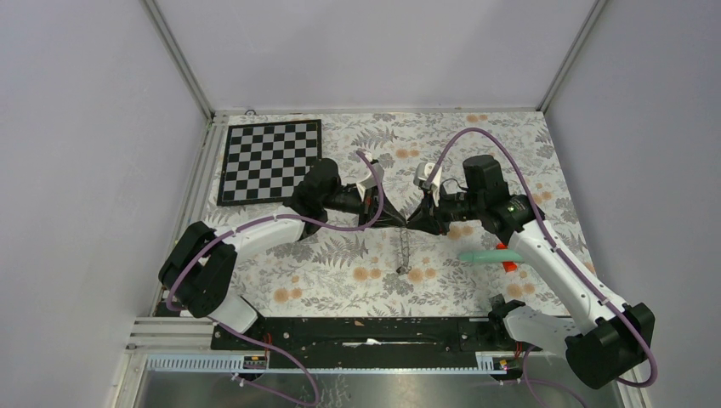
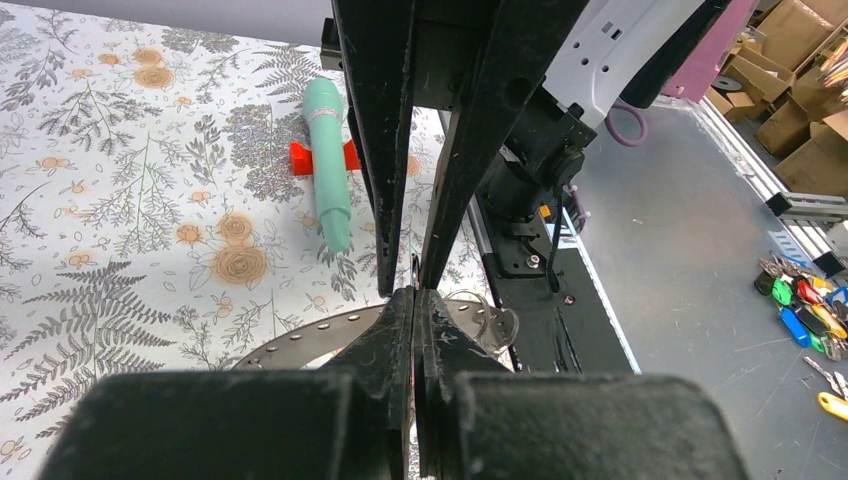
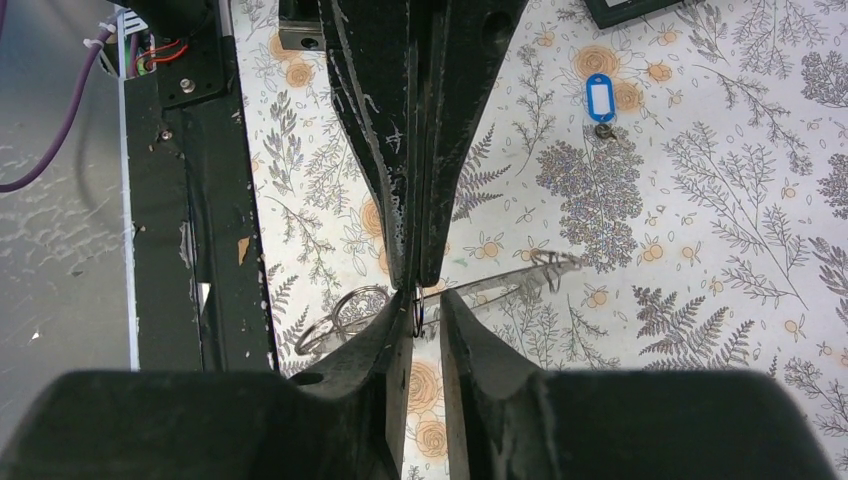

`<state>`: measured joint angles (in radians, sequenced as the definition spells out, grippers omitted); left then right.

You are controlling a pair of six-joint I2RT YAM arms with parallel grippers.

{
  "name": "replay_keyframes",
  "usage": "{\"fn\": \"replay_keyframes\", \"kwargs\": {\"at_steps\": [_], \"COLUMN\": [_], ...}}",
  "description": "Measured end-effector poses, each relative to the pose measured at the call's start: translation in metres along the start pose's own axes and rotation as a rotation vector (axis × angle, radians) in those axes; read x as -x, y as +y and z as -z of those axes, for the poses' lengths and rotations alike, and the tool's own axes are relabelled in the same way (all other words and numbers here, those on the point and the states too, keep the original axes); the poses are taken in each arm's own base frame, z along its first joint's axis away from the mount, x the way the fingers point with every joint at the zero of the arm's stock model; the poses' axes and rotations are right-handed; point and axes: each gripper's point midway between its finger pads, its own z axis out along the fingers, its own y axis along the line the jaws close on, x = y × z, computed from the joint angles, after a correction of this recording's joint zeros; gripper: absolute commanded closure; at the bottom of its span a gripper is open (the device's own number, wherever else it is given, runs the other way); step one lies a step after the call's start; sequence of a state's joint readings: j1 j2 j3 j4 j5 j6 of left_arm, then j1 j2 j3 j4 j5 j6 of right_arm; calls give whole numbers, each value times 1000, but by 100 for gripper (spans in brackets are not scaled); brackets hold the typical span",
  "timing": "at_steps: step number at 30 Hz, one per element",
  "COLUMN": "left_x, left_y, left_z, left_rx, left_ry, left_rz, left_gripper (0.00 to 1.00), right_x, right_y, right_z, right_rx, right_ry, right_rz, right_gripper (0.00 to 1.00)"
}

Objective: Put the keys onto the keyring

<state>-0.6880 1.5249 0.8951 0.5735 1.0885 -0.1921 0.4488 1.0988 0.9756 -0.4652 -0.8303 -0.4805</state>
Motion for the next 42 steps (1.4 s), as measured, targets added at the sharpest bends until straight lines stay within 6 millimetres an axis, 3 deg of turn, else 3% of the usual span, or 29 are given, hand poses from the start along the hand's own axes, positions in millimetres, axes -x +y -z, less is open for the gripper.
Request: {"fn": "replay_keyframes", "kwargs": {"at_steps": [7,14,42], "left_x": [1,1,0], "left_y": [1,1,1], "left_z": [0,0,4], "left_rx": [5,4,11], "left_ry": [-3,-8,-25], "left_rz": [7,-2,8], "left_gripper": [100,100,100], "right_x": [0,1,0], "right_y": [0,1,2], "right_z": [0,1,1], "right_rx": [1,-2,-1], "right_ry": [-1,-2,-3], "right_rz": [-7,-5,6], "right_gripper": [90,85,80]}}
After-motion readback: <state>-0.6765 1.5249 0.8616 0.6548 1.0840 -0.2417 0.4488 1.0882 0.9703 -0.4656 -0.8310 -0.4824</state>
